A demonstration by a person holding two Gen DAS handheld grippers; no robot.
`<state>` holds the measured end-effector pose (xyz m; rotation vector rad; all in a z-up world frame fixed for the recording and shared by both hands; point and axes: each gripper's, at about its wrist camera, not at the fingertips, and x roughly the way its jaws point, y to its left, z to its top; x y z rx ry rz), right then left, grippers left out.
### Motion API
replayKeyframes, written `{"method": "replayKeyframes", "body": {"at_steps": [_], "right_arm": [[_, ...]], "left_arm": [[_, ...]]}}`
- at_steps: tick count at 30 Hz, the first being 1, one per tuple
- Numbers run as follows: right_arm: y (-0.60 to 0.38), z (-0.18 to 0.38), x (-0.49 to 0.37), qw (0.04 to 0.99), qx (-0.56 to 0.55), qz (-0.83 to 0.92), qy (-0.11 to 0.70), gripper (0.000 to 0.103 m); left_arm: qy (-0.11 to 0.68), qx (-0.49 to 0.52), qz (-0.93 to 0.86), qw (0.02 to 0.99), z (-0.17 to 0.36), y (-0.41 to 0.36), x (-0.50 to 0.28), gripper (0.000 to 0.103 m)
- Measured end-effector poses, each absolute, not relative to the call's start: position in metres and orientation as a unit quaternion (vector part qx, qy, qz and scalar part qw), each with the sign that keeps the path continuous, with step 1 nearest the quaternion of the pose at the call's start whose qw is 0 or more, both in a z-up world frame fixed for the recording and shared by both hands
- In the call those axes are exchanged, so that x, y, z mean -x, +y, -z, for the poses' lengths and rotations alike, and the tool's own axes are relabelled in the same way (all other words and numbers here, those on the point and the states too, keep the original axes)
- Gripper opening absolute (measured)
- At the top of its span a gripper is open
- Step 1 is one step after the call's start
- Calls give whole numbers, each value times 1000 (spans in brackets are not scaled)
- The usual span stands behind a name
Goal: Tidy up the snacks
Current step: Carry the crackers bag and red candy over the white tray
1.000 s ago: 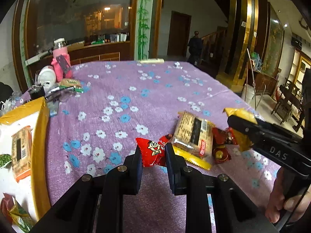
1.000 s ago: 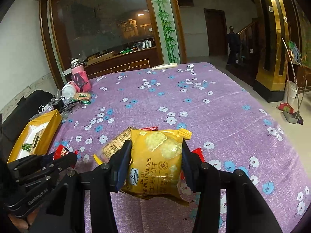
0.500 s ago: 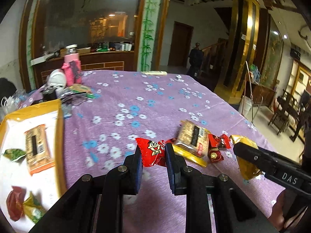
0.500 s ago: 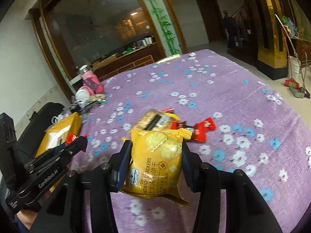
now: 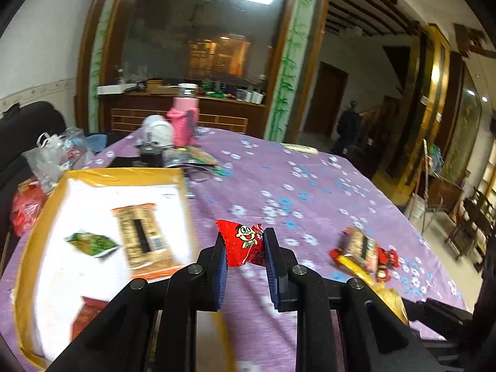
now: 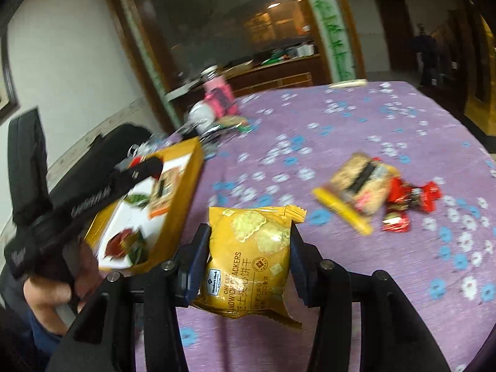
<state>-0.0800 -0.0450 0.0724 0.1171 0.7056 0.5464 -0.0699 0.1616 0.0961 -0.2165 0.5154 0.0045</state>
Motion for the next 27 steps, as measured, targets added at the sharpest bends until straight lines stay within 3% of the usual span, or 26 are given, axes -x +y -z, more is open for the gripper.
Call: {"method": "replayKeyframes", "body": {"at_steps": [10, 27], "right_arm": [[10, -73, 93, 886, -1, -311, 343, 47], [72, -83, 42, 838, -50, -368, 400, 47]], "left_arm": [[269, 131, -85, 950, -71, 236, 89, 22], [305, 200, -79, 928, -36, 274, 87, 22]]}}
